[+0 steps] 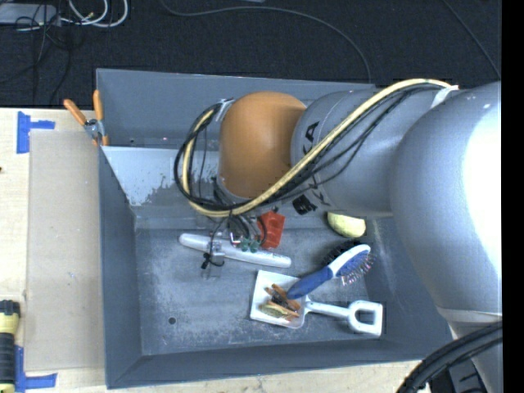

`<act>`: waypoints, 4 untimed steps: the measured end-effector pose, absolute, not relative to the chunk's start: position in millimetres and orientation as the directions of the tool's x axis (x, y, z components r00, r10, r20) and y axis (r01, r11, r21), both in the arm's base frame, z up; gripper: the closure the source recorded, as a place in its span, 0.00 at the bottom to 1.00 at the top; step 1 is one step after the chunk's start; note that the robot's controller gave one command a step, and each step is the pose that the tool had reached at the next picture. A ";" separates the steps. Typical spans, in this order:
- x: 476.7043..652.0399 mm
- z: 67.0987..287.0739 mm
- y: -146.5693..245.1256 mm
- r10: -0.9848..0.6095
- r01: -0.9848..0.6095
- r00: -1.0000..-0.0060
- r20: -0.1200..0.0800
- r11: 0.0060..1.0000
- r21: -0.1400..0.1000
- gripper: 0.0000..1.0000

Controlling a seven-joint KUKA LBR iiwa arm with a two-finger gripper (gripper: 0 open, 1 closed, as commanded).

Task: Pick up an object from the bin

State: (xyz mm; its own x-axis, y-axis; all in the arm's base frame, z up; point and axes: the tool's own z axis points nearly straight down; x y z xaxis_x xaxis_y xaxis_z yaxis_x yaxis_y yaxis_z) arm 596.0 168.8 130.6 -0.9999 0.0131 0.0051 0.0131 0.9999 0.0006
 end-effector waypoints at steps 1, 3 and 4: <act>575.6 124.1 146.9 -0.149 -0.149 -0.989 0.007 0.989 0.000 0.00; 601.6 66.4 98.8 -0.149 -0.149 -0.989 0.013 0.989 -0.001 0.00; 604.2 69.9 90.6 0.024 0.024 -1.000 0.006 1.000 0.001 1.00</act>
Offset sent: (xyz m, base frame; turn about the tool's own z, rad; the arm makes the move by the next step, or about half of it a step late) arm 0.0025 -0.0624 -0.0114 -0.0329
